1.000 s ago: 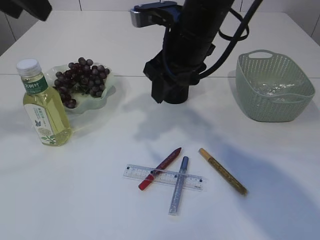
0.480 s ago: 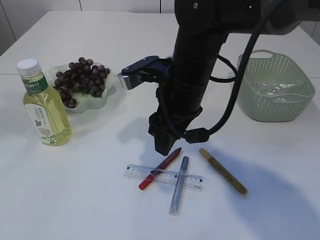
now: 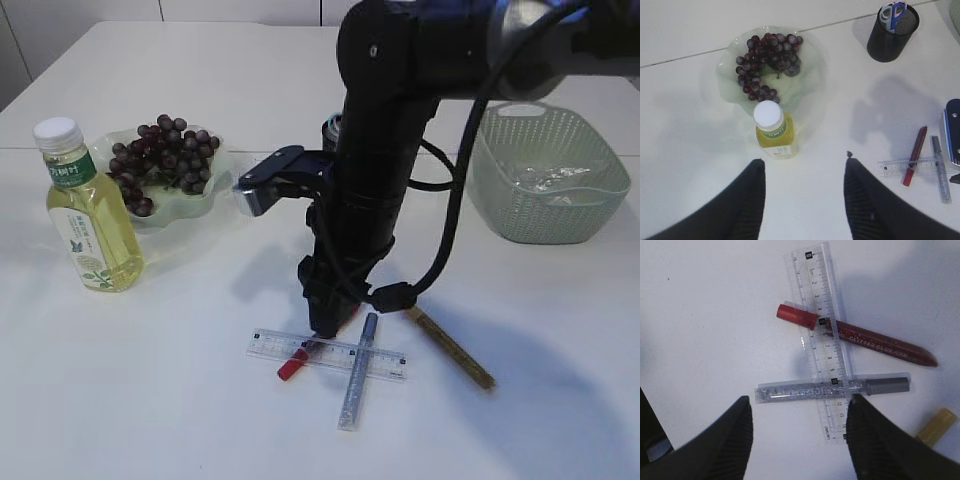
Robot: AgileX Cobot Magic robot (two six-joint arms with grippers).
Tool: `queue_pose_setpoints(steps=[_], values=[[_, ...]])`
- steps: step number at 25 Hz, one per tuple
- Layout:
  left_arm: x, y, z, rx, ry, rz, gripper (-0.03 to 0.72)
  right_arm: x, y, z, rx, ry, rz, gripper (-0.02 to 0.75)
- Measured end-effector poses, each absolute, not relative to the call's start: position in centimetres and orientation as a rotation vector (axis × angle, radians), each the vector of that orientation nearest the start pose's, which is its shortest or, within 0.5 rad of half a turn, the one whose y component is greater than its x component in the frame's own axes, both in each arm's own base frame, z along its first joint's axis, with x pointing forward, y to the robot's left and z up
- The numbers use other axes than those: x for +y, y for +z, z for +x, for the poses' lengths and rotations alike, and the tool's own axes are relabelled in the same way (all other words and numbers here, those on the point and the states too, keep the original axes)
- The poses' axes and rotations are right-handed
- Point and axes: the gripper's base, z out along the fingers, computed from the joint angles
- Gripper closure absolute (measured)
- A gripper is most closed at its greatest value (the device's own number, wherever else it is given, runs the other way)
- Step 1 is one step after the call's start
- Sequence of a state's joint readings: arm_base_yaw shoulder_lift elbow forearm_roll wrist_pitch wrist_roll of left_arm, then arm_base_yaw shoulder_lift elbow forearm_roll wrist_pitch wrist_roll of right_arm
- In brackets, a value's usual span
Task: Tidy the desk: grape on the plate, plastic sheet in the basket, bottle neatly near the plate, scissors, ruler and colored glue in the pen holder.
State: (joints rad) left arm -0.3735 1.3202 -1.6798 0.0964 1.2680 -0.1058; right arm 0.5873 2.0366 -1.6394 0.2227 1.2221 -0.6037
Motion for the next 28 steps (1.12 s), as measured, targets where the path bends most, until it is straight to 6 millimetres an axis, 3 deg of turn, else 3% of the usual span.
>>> queue_pose_setpoints(steps=[10, 22, 28], values=[[-8.2, 46.8, 23.2, 2.368, -0.101, 0.31, 0.317, 25.1, 17.6, 33.5, 2.704, 0.411, -1.641, 0.285], [-8.2, 46.8, 23.2, 2.368, -0.101, 0.31, 0.317, 25.2, 15.5, 34.2, 2.707, 0.357, -1.643, 0.285], [-8.1, 46.8, 23.2, 2.366, -0.087, 0.309, 0.317, 25.2, 15.4, 34.6, 2.677, 0.305, -1.649, 0.285]])
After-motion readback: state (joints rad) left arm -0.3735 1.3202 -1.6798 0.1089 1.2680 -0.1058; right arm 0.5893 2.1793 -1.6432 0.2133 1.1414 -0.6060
